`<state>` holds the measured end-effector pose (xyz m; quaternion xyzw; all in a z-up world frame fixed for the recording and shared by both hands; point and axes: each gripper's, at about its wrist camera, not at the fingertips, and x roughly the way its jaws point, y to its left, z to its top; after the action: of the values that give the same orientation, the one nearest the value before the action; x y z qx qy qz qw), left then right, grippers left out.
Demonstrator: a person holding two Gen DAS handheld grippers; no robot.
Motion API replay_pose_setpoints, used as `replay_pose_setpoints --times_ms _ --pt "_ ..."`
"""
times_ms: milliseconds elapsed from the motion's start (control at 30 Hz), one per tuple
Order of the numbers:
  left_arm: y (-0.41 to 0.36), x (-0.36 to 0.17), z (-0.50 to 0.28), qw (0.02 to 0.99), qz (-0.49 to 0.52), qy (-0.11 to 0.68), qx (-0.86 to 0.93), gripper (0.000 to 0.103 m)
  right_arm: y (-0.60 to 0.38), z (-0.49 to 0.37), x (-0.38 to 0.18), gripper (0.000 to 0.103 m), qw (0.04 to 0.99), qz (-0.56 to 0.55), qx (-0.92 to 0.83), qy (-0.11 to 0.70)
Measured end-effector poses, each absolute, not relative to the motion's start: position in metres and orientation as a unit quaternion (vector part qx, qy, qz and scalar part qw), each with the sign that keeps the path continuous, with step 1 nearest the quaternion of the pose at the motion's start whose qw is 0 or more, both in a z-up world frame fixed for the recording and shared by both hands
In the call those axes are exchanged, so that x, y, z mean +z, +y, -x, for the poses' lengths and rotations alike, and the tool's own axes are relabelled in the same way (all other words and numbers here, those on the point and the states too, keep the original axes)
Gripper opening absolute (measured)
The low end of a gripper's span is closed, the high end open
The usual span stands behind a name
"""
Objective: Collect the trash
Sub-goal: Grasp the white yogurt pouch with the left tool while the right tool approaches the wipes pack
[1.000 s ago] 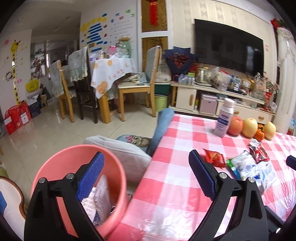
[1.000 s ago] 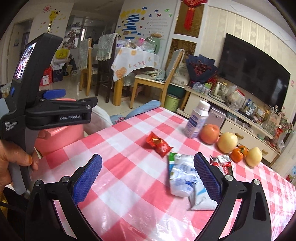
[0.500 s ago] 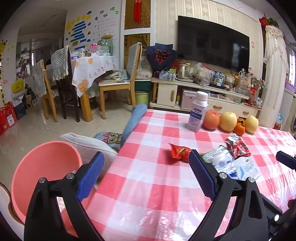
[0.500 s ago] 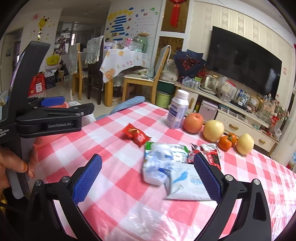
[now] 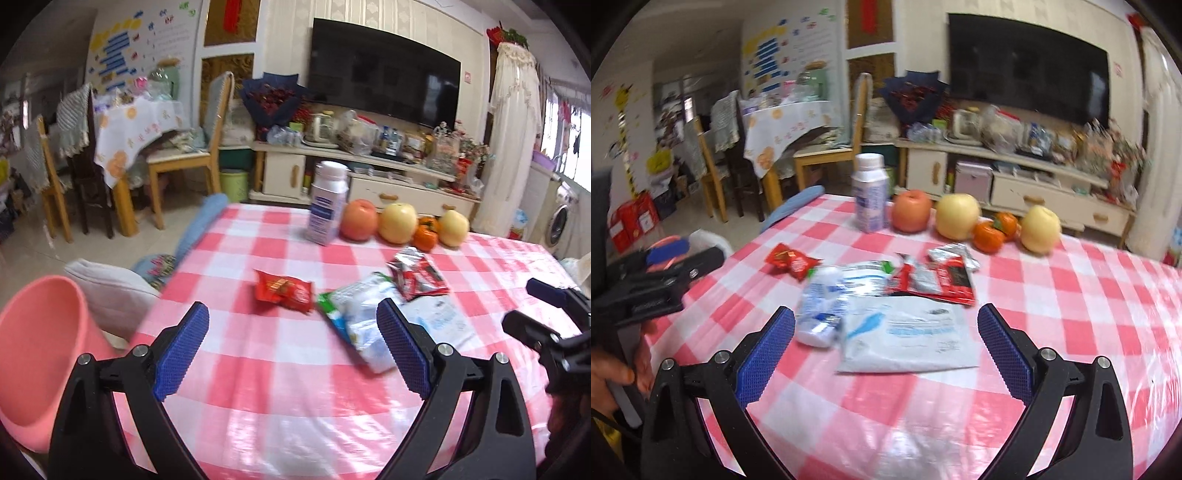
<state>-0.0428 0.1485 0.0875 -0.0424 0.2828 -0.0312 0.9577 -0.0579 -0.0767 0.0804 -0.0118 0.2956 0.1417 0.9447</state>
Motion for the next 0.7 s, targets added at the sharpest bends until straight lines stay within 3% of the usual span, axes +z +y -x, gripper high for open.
replay_pose_setpoints --times_ms 700 --pt "0.083 0.028 -0.027 0.900 0.153 0.403 -0.066 0.092 -0.147 0.008 0.052 0.098 0.911 -0.052 0.128 0.389"
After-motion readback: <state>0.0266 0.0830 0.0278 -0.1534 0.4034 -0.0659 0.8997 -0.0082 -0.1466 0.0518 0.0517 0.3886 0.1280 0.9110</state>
